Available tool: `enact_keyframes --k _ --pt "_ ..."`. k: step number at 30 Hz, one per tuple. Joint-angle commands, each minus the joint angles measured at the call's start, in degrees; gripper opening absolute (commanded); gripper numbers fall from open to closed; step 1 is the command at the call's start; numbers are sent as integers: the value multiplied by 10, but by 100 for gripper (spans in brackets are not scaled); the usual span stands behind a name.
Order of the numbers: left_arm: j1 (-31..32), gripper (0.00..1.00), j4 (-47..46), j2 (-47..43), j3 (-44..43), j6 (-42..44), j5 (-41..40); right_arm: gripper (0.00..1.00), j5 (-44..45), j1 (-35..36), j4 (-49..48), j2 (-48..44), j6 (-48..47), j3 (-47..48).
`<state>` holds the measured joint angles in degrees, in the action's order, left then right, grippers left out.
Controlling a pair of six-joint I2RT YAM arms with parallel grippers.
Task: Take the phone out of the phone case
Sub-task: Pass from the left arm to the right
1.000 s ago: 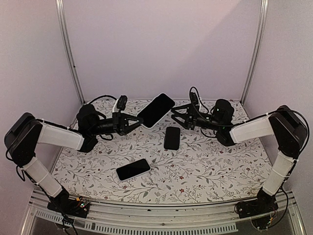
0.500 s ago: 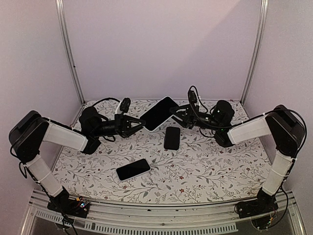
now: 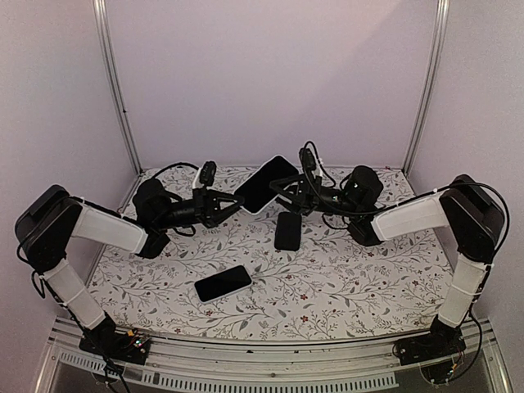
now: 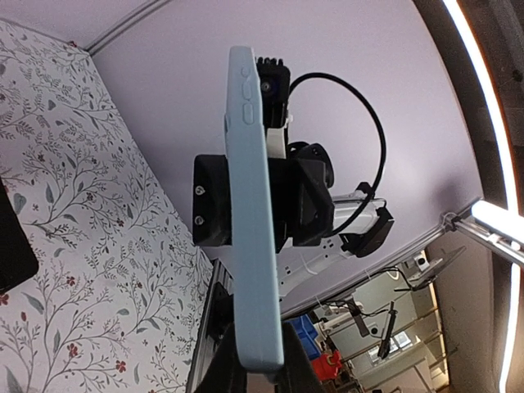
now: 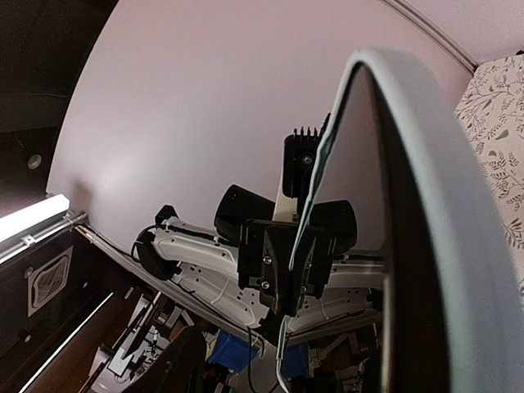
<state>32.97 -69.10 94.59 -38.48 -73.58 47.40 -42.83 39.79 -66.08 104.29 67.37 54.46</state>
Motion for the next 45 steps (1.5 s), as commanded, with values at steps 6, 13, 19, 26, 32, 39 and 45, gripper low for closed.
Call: enact_keyframes --k 6,13,19,26,32,39,45 --pt "15 0 -54 1 -25 25 -102 51 -18 27 35 34 -10 49" --pt "24 0 -62 16 -45 31 -98 41 -23 34 71 45 -21 75" --pt "27 0 -63 13 -40 32 -85 24 -16 35 100 46 -35 90" --pt "26 0 9 -22 -35 71 -77 0 -8 35 127 39 -53 99" --pt "23 32 78 -44 -39 105 -94 0 -7 37 161 27 -77 106" --pt "12 46 96 -39 -57 111 -99 0 -3 43 199 12 -104 105" --pt "4 36 85 -31 -60 102 -106 0 6 47 245 -1 -130 108"
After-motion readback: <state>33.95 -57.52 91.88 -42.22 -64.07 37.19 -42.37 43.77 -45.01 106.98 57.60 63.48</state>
